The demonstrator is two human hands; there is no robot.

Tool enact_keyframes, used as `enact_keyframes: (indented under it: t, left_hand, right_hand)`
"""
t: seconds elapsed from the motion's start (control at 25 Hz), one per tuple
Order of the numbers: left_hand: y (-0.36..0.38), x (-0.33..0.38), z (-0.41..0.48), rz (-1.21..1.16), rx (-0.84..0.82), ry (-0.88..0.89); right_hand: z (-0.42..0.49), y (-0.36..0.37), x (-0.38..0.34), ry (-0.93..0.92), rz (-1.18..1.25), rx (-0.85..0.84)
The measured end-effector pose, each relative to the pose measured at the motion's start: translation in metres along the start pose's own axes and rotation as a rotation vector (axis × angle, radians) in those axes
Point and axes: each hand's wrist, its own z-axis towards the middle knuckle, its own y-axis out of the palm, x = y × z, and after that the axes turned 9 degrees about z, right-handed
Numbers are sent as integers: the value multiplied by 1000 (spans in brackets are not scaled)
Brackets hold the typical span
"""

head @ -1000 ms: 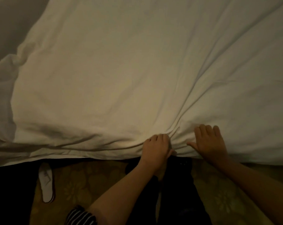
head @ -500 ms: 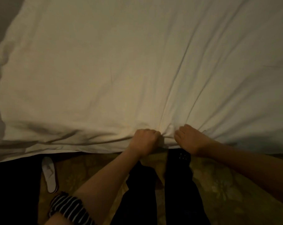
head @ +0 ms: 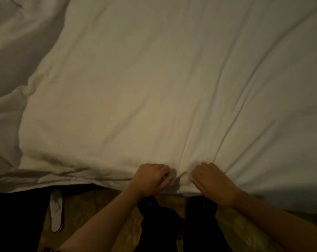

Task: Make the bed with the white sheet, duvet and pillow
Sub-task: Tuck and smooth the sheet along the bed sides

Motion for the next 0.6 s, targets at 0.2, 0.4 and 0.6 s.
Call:
enact_keyframes:
  t: [0.2, 0.4, 0.6]
  left_hand:
    - [-28, -102, 59, 86, 316, -237]
    - [-20, -202, 114, 210, 98, -104]
    - [-31, -273, 138, 268, 174, -151]
  right_hand:
    - [131, -9, 6, 358, 31, 316]
    - [263, 32, 34, 393, 41, 175]
    - [248, 19, 107, 568, -120, 285]
